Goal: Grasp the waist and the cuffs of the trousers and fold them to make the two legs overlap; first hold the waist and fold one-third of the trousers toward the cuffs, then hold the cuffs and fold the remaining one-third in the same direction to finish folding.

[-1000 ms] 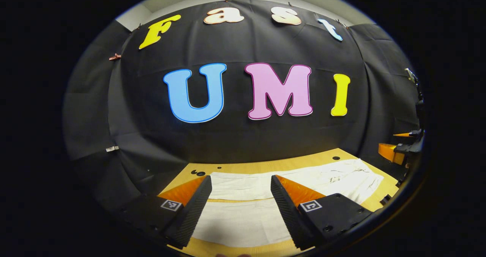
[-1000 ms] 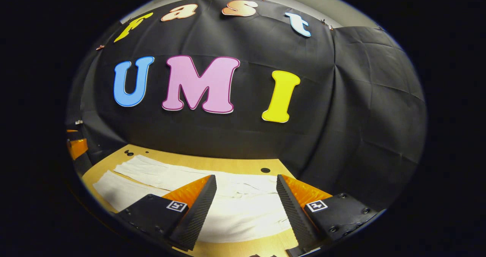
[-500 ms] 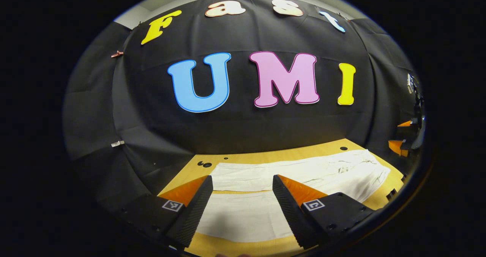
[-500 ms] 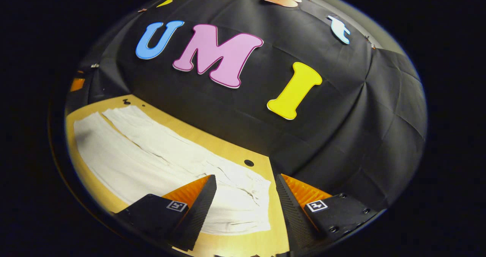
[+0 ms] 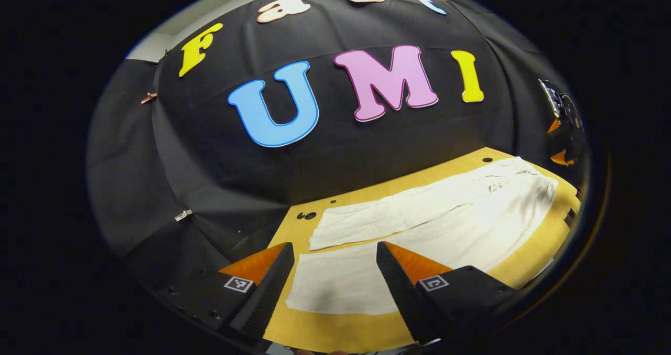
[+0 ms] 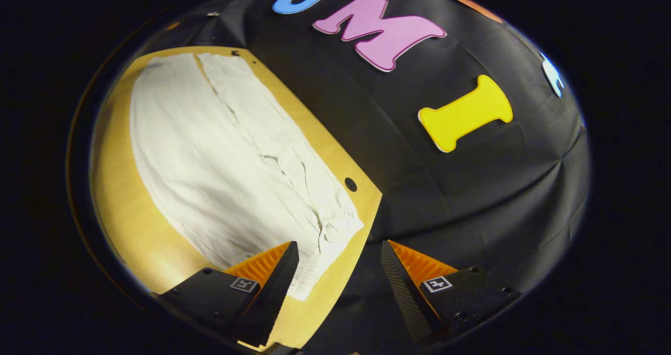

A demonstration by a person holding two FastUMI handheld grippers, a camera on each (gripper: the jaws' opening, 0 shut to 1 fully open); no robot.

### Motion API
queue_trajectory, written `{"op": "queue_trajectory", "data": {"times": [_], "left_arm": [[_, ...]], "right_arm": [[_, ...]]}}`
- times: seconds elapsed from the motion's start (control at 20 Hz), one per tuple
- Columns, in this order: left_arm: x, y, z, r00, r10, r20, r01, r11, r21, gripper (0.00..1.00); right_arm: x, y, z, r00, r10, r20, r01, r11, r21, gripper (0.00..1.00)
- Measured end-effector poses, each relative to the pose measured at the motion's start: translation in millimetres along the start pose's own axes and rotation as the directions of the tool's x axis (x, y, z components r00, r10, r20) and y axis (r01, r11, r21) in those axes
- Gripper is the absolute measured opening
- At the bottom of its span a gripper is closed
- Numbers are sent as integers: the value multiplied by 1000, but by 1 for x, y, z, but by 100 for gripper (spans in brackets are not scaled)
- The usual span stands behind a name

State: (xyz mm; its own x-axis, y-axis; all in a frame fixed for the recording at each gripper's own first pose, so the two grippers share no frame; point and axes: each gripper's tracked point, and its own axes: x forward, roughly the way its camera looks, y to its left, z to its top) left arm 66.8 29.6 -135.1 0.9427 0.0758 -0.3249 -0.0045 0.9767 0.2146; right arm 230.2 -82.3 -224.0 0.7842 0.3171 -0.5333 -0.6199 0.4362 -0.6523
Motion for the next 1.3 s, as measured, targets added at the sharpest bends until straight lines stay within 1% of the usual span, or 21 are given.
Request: {"op": "queue_trajectory", "data": {"times": [0.1,0.15,0.25,0.35,0.45,0.55,0.6,0.7,0.9,0.95,1.1,1.2,1.3], "left_arm": [[-8,-8,-10,999,-28,-34,28,999,-19,98],[-12,-12,-13,998,-39,-41,39,999,-12,98],[-18,-18,-23,997,-45,-64,46,999,17,98],[-22,-22,-33,994,-48,-93,50,999,16,98],[-24,-29,-43,990,-57,-127,56,998,-15,98],[-25,-34,-49,986,-67,-152,58,996,-66,99],[-26,-33,-53,984,-63,-166,49,995,-89,98],[-28,-26,-61,980,-43,-195,18,992,-125,98],[-32,-1,-75,967,24,-252,-61,988,-143,99],[-33,4,-77,964,38,-265,-79,986,-148,98],[-33,18,-87,953,74,-295,-121,982,-145,98],[-27,30,-98,945,101,-312,-137,986,-97,98],[-19,42,-113,939,123,-322,-135,991,-14,99]], "right_arm": [[3,8,-21,998,68,-16,-69,994,-81,97],[5,10,-32,995,97,-33,-100,989,-105,97],[8,14,-53,987,144,-64,-152,977,-150,97],[12,18,-72,977,188,-103,-206,958,-201,97],[18,26,-92,962,228,-148,-258,935,-242,97],[26,34,-106,952,254,-172,-295,914,-279,97],[31,39,-110,946,270,-178,-314,900,-302,97],[36,51,-116,935,299,-191,-351,861,-367,97],[51,73,-114,924,335,-186,-383,789,-480,97],[55,74,-107,929,334,-161,-368,777,-511,97],[66,77,-99,931,336,-140,-356,756,-549,94],[68,77,-96,935,331,-130,-344,751,-563,94],[67,79,-95,935,323,-148,-348,746,-567,94]]}}
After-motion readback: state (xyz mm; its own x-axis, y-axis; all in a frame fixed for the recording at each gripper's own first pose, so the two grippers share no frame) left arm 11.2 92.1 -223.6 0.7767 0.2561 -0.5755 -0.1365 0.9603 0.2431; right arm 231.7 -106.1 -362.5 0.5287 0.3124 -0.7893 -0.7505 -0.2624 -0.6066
